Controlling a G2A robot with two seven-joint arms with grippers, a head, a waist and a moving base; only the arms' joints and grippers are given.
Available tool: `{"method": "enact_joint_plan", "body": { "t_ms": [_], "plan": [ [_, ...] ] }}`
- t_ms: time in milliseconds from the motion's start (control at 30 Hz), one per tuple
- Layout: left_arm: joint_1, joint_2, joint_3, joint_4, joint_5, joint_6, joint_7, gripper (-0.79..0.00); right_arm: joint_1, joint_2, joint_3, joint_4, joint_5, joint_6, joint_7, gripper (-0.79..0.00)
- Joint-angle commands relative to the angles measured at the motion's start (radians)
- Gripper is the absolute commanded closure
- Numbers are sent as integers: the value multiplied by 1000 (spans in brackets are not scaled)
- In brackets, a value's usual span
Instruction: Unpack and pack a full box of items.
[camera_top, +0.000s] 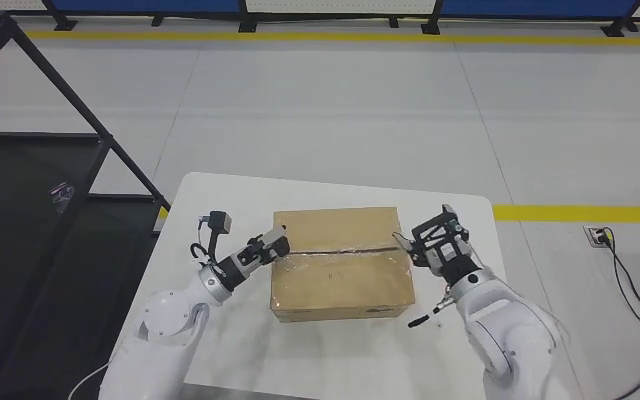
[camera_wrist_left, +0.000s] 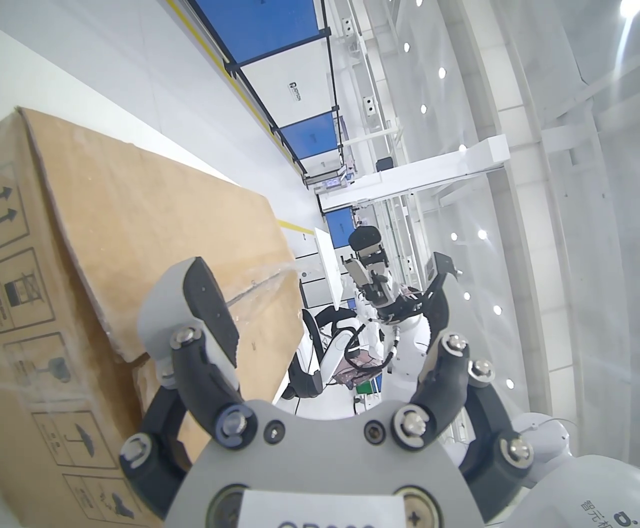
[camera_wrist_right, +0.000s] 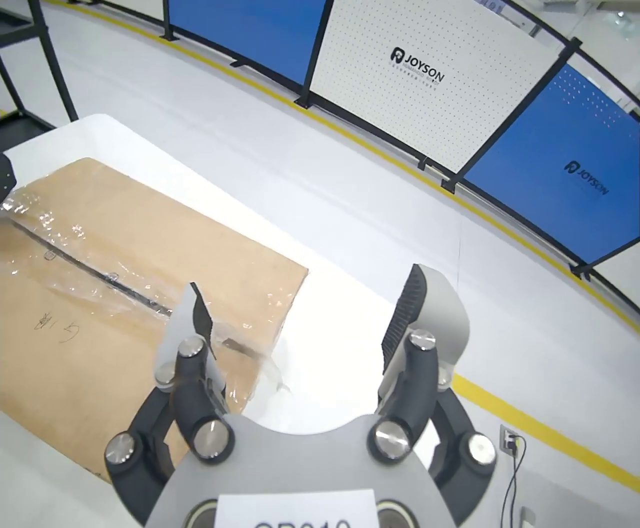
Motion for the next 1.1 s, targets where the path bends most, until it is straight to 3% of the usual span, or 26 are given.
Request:
{"method": "enact_joint_plan", "body": {
  "t_ms": [0, 67, 133, 467, 567, 633, 767, 1067],
  "plan": [
    [-1, 0, 0, 1, 0, -1, 0, -785, -8, 0, 15, -15, 84, 0, -39, -785],
    [2, 1, -1, 1, 1, -3, 2, -785, -35, 4, 43, -40, 174, -51, -145, -785],
    [5, 2, -4, 3, 1, -6, 3, -785, -69, 15, 69, -74, 155, -154, -241, -785],
    [21, 7, -20, -8, 61, -21, 46, -785, -94, 21, 49, -76, 135, -189, -250, -785],
    [35, 10, -36, -21, 79, -38, 71, -785, -91, 21, 32, -41, 295, -213, -177, -785],
    [46, 13, -51, -31, 90, -46, 87, -785, -69, 21, 29, 5, 489, -221, -84, -785],
    [70, 18, -79, -47, 103, -52, 107, -785, 34, 24, 31, 120, 910, -74, 246, -785],
    [134, 31, -143, -123, 82, -96, 97, -785, 44, 24, 35, 132, 950, -45, 273, -785]
  ]
}}
